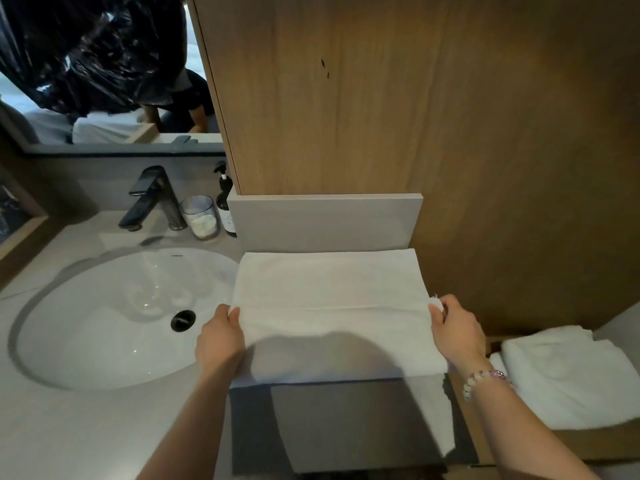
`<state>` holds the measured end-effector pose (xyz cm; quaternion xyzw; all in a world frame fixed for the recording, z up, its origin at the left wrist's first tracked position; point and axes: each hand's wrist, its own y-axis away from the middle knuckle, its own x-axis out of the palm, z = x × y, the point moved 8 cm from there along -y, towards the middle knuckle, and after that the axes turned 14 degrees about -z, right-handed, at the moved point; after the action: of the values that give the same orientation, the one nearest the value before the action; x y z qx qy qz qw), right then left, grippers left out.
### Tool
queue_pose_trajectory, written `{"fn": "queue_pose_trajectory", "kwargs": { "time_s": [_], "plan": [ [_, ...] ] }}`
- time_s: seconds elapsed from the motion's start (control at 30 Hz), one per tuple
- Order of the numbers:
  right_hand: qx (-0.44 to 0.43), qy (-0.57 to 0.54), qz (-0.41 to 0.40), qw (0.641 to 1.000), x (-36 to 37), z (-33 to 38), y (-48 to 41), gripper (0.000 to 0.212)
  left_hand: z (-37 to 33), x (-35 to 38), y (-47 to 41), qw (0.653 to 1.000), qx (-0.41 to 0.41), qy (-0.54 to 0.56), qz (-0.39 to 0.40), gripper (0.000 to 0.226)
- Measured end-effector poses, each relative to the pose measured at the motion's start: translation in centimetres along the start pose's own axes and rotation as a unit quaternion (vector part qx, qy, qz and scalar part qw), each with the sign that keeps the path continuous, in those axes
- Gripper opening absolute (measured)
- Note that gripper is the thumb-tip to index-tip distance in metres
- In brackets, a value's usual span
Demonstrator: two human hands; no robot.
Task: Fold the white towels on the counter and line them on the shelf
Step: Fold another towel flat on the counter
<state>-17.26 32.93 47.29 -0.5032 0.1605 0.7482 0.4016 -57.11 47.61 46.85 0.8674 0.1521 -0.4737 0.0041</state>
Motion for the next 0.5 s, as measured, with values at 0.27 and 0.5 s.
{"fn": "queue_pose_trajectory", "kwargs": {
  "time_s": [0.27,0.5],
  "plan": [
    [-0.002,0.034,0.014,0.999,1.0,-0.2,-0.2,0.032,-0.1,0.3,-0.1,0.998,0.033,-0.047,-0.028,0.030],
    [-0.021,0.055,0.006,0.998,0.6,0.4,-0.3,0.033,-0.6,0.2,-0.3,0.991,0.040,-0.128,-0.025,0.028]
  ]
}}
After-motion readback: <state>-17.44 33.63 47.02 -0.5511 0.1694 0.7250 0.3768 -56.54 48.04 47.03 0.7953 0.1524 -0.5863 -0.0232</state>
